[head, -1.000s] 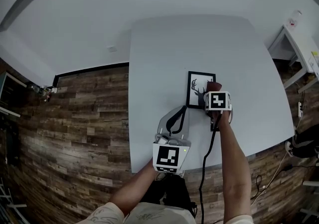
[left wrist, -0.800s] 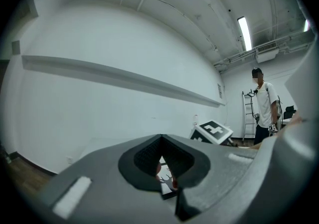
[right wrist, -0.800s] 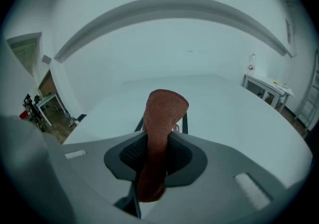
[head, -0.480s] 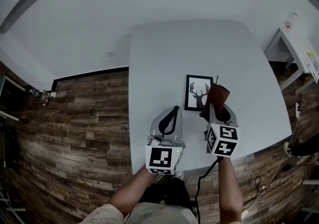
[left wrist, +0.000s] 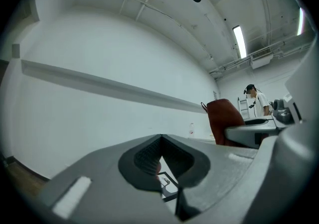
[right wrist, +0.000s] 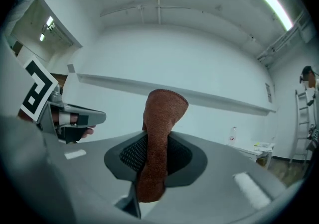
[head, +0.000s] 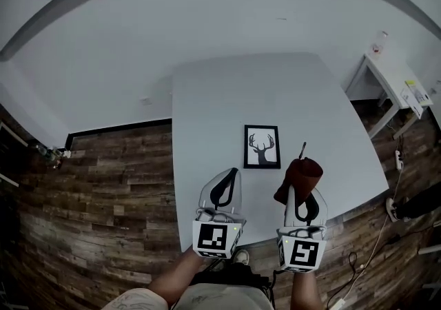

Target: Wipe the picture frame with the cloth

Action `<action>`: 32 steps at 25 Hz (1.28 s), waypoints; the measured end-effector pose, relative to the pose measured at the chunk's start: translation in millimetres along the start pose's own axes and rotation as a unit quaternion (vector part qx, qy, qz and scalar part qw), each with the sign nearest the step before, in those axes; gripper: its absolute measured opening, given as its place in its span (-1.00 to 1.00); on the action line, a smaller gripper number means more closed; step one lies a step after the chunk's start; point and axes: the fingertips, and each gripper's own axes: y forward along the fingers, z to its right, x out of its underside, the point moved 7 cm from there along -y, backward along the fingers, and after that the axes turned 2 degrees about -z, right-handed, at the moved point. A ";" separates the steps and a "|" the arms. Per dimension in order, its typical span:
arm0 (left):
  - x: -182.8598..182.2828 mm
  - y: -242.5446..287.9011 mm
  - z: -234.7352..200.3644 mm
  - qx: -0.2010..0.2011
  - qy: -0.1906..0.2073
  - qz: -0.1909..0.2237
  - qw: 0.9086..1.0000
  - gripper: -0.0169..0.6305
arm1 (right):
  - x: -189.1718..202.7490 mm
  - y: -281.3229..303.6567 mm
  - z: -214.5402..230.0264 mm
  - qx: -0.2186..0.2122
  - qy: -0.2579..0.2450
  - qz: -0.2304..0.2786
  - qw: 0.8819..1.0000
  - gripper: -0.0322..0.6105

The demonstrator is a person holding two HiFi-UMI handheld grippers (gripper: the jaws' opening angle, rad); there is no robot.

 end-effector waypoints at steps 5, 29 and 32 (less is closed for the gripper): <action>-5.8 -22.6 4.8 0.004 0.017 0.008 1.000 -0.95 | -8.2 -22.5 -4.7 0.014 0.020 0.012 1.000 -0.57; -16.3 -33.6 9.3 0.015 0.016 0.020 1.000 -0.95 | -19.2 -31.9 -7.1 0.027 0.019 0.032 0.999 -0.57; -15.3 -34.0 9.5 0.015 0.022 0.023 0.999 -0.95 | -19.7 -33.1 -7.8 0.027 0.013 0.036 0.999 -0.57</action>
